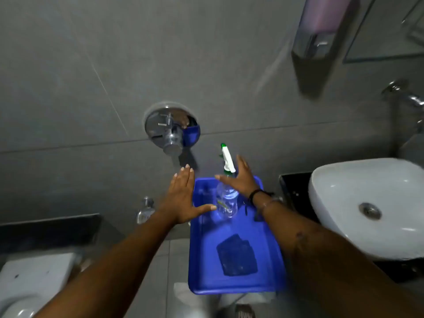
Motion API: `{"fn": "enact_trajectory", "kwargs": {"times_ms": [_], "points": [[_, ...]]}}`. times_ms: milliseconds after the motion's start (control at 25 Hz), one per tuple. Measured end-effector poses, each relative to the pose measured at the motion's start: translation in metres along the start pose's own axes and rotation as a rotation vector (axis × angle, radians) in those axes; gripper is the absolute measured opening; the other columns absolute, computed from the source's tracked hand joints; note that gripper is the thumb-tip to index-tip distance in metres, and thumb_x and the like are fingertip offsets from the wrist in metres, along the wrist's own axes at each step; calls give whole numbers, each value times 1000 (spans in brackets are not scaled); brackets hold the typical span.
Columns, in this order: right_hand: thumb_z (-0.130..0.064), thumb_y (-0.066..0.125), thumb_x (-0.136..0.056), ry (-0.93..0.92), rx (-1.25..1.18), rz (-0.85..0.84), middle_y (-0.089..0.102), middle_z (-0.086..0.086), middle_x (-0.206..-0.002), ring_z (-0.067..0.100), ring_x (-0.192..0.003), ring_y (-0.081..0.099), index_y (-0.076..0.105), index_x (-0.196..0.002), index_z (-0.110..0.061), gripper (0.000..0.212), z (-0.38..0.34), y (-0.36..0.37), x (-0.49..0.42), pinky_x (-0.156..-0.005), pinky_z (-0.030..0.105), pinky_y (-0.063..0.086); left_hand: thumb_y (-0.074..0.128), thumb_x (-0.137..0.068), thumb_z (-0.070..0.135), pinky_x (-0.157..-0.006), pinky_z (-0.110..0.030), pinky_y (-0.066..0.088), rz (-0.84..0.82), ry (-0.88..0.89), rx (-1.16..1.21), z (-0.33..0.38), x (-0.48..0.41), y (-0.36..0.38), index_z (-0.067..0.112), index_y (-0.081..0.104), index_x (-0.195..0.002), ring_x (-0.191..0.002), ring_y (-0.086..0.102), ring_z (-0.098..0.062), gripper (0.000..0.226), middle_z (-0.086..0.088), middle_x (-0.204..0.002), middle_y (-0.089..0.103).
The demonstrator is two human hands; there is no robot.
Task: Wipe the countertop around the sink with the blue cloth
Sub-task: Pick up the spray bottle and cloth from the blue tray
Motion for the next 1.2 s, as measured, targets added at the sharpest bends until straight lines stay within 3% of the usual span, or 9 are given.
{"fn": "enact_trajectory", "kwargs": {"times_ms": [80,200,280,360,560,720,800,920,1200], "points": [[-26,77,-74,-154,-23,29,43,21,-144,30,-132,43,37,-138,0,80,-25,3,-29,-113,39,35,51,-71,85,-122,-44,-7,-37,-27,23,0,-7,18,6,-9,-153,-150,-15,-25,129,-14,-163,-15],[0,54,-74,-159,-109,79,64,32,-100,39,-81,61,57,-108,7,34,-50,11,-42,-76,45,53,53,-66,88,-121,-43,-8,-97,-92,40,-5,6,53,8,-12,-153,-150,-17,-24,135,-13,-163,-16],[7,47,-72,-195,-164,99,63,32,-90,35,-71,56,58,-96,9,27,-58,9,-23,-68,42,50,54,-60,91,-122,-43,-8,-147,-129,51,-6,24,77,6,-12,-153,-150,-18,-25,142,-14,-163,-17],[8,46,-71,-279,-164,149,63,29,-92,38,-75,58,60,-96,8,29,-70,-7,2,-70,44,50,52,-52,95,-122,-45,-10,-220,-162,60,-7,41,103,4,-15,-151,-148,-22,-27,151,-16,-161,-21],[-5,48,-70,-375,-53,76,62,24,-79,35,-63,56,57,-87,3,21,-78,-43,108,-57,38,44,54,-34,100,-120,-45,-15,-458,-143,41,-12,91,171,2,-24,-148,-144,-31,-34,169,-14,-149,-40],[3,54,-72,-47,130,-106,59,17,-69,31,-62,54,56,-74,-3,6,3,-20,191,-57,37,39,57,-31,98,-116,-44,-18,-499,-80,-4,-13,103,188,-1,-22,-148,-142,-31,-39,172,-21,-148,-39],[2,58,-78,203,216,-201,56,10,-78,24,-76,56,56,-73,-12,15,58,0,223,-65,31,41,59,-31,97,-117,-45,-17,-504,-75,2,-11,104,189,-2,-23,-147,-140,-34,-38,173,-23,-150,-38],[-10,59,-84,489,243,-269,57,16,-95,35,-98,60,56,-87,-4,7,112,21,246,-89,42,50,62,-29,95,-116,-46,-18,-519,-90,13,-10,104,187,-1,-25,-147,-137,-38,-35,175,-21,-149,-40],[-15,60,-80,601,327,-305,60,12,-102,31,-104,61,59,-105,-4,27,131,35,235,-83,33,49,65,-30,93,-113,-45,-20,-561,-107,7,-10,105,185,-1,-25,-147,-135,-40,-35,175,-23,-151,-39]]}}
Point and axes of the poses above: each hand's wrist, its own x-axis away from the middle knuckle, its own y-axis out of the palm, z = x × y, the point moved 8 cm from there along -x, towards the middle knuckle
